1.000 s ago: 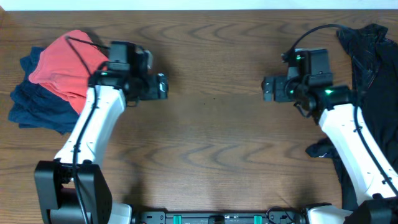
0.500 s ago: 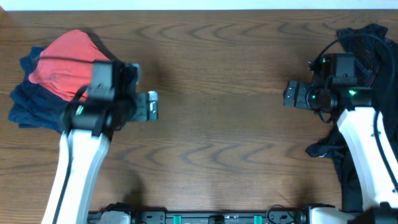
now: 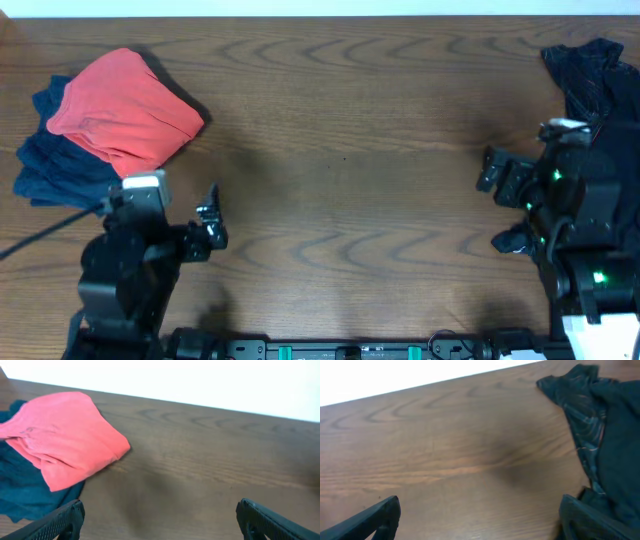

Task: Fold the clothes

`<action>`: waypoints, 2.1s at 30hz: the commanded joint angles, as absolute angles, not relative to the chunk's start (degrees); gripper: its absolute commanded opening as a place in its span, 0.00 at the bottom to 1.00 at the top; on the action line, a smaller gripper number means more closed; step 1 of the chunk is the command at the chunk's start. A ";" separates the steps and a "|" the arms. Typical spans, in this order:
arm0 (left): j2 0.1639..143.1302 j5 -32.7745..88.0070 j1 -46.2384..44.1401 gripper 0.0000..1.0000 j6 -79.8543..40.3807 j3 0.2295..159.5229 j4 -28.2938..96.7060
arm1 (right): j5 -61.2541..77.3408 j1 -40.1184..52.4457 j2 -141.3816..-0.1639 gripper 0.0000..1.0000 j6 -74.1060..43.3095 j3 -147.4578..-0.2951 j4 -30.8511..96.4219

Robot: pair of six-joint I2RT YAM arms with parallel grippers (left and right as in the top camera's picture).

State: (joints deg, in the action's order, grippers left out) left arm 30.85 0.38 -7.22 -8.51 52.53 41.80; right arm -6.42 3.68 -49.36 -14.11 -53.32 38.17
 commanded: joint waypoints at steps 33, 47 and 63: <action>28.88 -0.71 -7.20 0.98 -9.30 52.12 47.79 | -8.82 3.55 -44.97 0.99 -9.72 -48.12 37.12; 28.88 -0.69 -7.20 0.98 -9.30 52.12 47.81 | -8.43 3.38 -7.40 0.99 -9.56 -11.73 9.50; 28.88 -0.69 -7.20 0.98 -9.30 52.12 47.79 | -4.29 3.38 -0.38 0.99 -2.90 -0.30 3.86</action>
